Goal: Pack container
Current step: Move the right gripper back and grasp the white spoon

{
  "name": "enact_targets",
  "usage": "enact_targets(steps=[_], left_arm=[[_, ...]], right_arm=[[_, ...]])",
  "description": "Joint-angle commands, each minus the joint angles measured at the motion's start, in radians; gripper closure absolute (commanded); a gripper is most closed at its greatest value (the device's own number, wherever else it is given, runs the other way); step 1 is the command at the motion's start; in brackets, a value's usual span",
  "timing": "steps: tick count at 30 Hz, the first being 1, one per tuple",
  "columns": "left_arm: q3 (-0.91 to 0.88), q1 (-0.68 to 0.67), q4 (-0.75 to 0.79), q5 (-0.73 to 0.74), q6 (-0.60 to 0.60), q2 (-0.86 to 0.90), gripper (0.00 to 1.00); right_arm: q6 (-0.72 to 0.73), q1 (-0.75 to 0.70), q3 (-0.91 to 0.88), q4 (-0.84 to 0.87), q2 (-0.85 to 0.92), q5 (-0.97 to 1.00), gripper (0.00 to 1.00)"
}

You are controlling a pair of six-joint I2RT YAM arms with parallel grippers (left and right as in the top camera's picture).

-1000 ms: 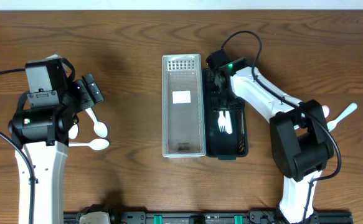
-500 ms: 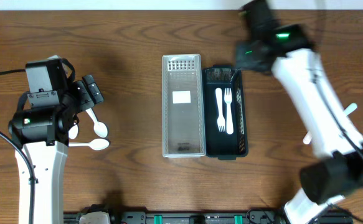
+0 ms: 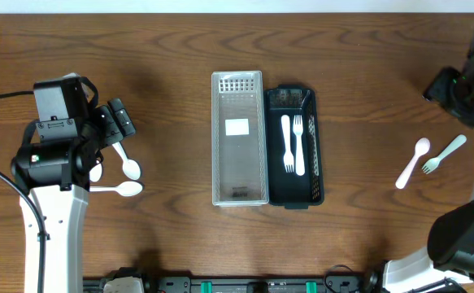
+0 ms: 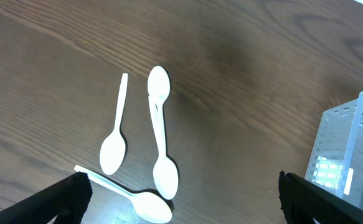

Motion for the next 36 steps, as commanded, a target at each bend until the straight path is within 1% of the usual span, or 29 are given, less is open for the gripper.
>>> enact_targets(steps=[1, 6, 11, 20, 31, 36], left_arm=[[0.02, 0.004, -0.003, -0.012, 0.017, 0.004, 0.02], [0.02, 0.004, -0.003, -0.012, 0.017, 0.004, 0.02], [0.02, 0.004, -0.004, -0.012, 0.017, 0.004, 0.02], [0.02, 0.004, -0.006, -0.012, 0.017, 0.004, 0.02], [0.02, 0.004, -0.011, -0.012, 0.017, 0.004, 0.02], [0.02, 0.004, -0.011, -0.012, 0.017, 0.004, 0.02]], right_arm=[[-0.047, -0.057, -0.139, 0.056, 0.009, -0.063, 0.34], [-0.053, -0.096, -0.348, 0.208, 0.009, -0.085, 0.33], [-0.087, -0.097, -0.458, 0.316, 0.009, -0.086, 0.32], [-0.103, -0.098, -0.468, 0.413, 0.018, -0.08, 0.3], [-0.104, -0.099, -0.468, 0.475, 0.154, -0.081, 0.29], [-0.105, -0.099, -0.468, 0.5, 0.173, -0.081, 0.28]])
